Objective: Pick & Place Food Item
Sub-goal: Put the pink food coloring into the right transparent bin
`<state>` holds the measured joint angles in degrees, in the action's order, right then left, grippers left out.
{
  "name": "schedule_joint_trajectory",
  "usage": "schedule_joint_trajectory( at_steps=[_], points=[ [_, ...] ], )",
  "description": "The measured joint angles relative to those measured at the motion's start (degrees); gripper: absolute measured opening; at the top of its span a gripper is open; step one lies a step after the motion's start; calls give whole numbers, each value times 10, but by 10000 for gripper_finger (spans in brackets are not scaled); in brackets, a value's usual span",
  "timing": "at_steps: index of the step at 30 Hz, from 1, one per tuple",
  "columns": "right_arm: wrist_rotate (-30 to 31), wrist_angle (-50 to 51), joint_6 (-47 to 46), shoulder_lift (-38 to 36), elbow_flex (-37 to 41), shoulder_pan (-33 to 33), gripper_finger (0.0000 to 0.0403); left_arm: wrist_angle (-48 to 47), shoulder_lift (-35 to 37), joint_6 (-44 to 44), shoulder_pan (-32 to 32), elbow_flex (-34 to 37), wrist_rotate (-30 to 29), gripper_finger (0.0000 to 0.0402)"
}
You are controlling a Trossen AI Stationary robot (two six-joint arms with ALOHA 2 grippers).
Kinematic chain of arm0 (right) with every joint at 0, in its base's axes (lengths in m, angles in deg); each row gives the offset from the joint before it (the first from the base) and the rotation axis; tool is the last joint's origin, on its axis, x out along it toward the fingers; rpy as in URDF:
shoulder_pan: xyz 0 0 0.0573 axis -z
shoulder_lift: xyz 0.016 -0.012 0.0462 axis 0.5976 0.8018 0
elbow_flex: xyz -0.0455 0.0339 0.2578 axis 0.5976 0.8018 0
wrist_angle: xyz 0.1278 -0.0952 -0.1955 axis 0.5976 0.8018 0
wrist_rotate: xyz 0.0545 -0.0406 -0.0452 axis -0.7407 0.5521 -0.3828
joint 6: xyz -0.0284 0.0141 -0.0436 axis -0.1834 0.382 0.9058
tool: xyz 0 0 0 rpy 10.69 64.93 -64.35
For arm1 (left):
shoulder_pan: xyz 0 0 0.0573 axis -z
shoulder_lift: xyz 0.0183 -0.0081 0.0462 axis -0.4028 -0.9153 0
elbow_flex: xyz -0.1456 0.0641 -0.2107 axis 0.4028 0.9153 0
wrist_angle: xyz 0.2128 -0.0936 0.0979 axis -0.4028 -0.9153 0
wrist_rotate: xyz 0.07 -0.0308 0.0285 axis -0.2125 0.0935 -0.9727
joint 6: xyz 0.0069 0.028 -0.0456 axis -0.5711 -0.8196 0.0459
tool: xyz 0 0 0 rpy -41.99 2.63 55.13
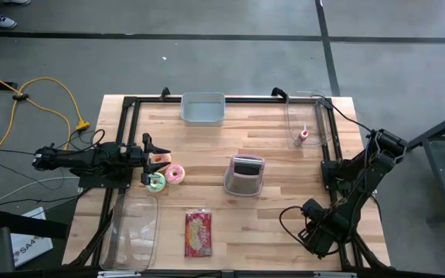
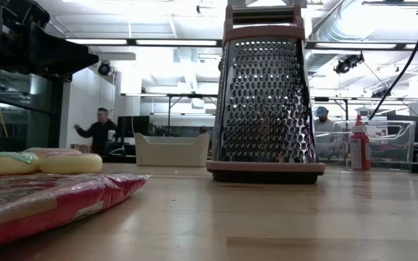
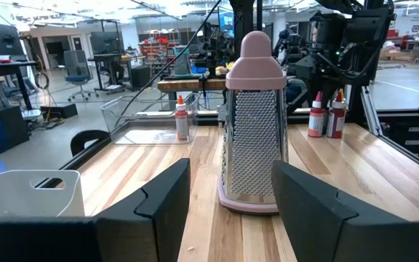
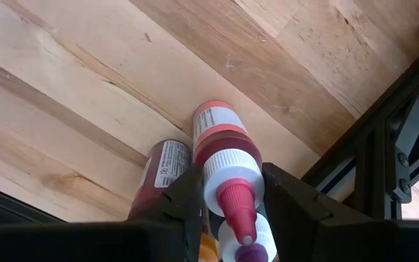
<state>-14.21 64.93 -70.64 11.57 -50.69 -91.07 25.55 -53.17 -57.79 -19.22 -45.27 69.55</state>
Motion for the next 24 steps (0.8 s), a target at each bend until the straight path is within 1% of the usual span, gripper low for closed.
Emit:
schedule_joint_trajectory(
  at_steps=[14,19,24],
  points=[
    [9,13,16,-4,0,1,109,0,0,0,0,0,0,188],
    [13,23,20,-30,0,2,109,0,0,0,0,0,0,188],
    [14,47,29,-76,0,6,109,0,0,0,0,0,0,188]
  ],
)
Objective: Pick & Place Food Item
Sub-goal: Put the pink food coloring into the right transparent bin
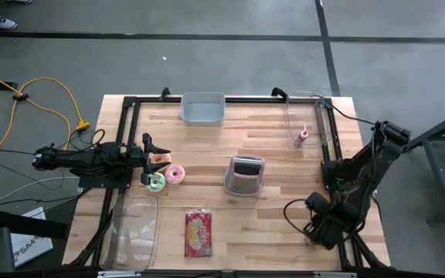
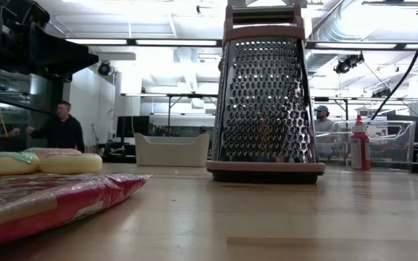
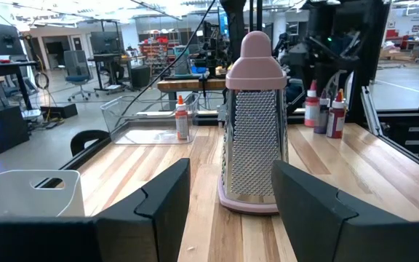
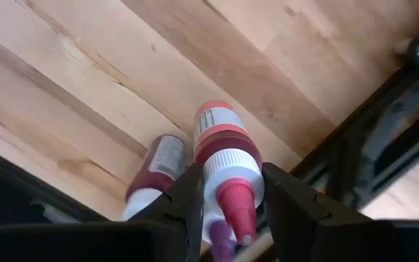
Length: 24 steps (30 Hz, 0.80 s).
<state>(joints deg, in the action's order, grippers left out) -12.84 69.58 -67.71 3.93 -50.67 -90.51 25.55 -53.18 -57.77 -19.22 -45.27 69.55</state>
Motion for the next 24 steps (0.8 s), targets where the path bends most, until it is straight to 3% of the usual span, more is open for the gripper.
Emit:
schedule_joint_trajectory(
  at_steps=[12,24],
  points=[
    [18,63,21,-110,0,33,110,0,0,0,0,0,0,188],
    [28,89,98,-119,0,88,109,0,0,0,0,0,0,188]
  ],
)
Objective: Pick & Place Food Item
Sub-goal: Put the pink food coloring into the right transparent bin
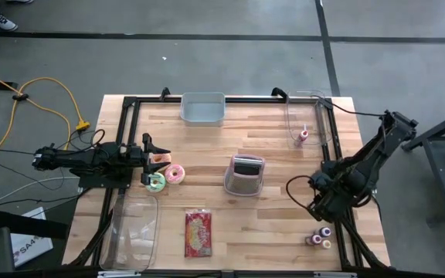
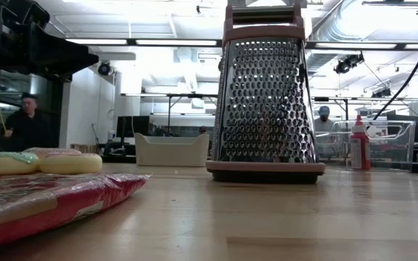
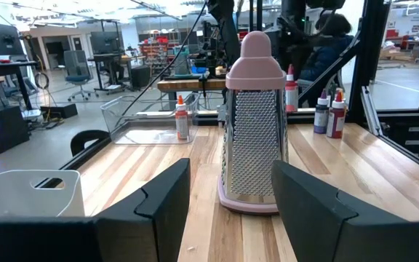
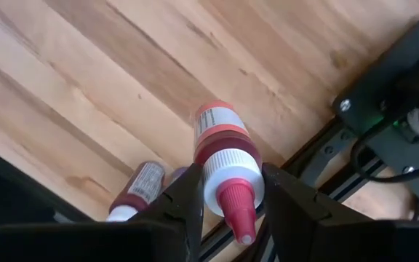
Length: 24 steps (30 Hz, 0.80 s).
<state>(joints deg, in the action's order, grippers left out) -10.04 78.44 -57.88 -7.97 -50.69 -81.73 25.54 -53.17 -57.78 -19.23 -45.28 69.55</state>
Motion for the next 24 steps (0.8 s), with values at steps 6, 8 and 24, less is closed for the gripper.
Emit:
schedule_joint_trajectory(
  at_steps=[6,8,24],
  points=[
    [1,9,88,-7,0,68,111,0,0,0,0,0,0,188],
    [1,8,119,-10,0,95,110,0,0,0,0,0,0,188],
    [19,25,396,-46,-29,365,110,0,0,0,0,0,0,188]
  ],
)
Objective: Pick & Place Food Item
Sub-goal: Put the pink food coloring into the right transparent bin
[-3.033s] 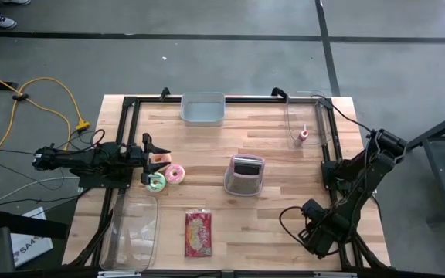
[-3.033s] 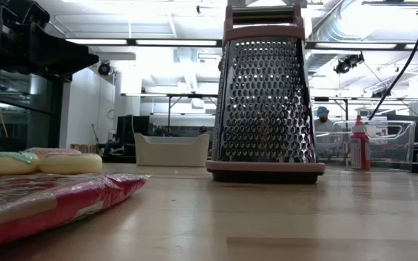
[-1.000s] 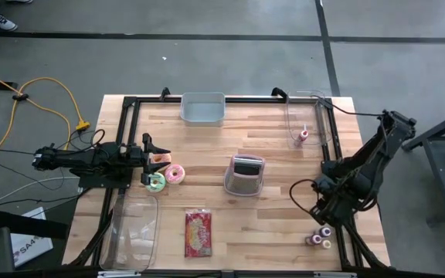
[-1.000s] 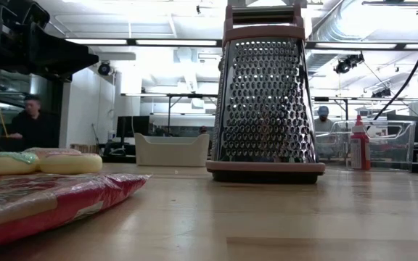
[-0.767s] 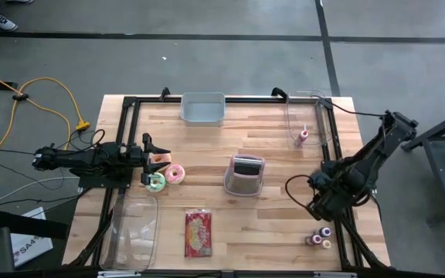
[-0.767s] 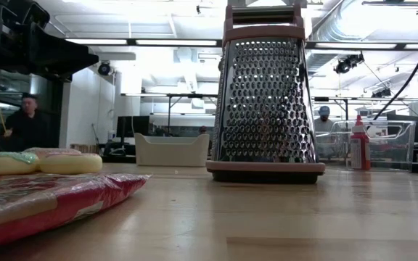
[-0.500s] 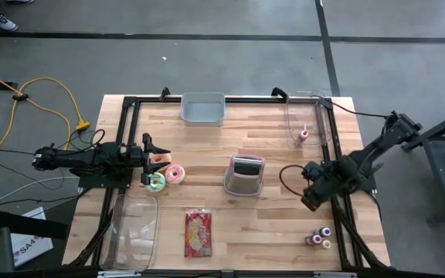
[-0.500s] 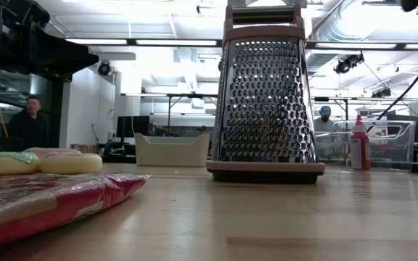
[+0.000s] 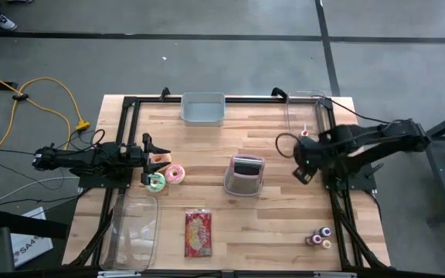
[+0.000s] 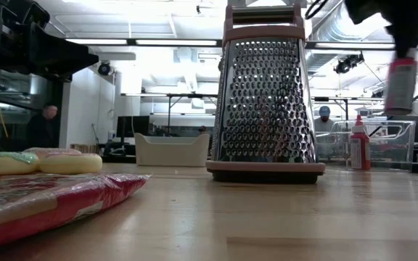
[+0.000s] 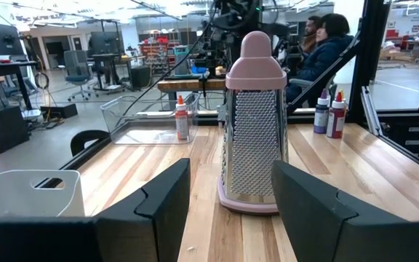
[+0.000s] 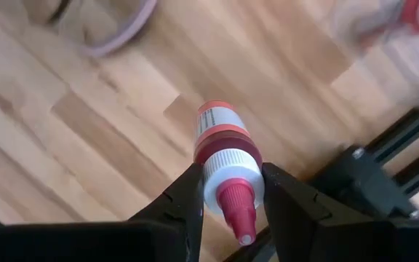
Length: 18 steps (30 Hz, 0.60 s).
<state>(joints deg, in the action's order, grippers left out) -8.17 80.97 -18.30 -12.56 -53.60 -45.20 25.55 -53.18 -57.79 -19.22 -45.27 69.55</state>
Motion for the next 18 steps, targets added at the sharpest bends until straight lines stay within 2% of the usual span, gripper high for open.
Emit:
schedule_joint_trajectory(
  at_steps=[9,18],
  points=[
    [11,11,126,1,-51,155,110,0,0,0,0,0,0,188],
    [-3,11,213,1,-56,311,111,0,0,0,0,0,0,188]
  ],
)
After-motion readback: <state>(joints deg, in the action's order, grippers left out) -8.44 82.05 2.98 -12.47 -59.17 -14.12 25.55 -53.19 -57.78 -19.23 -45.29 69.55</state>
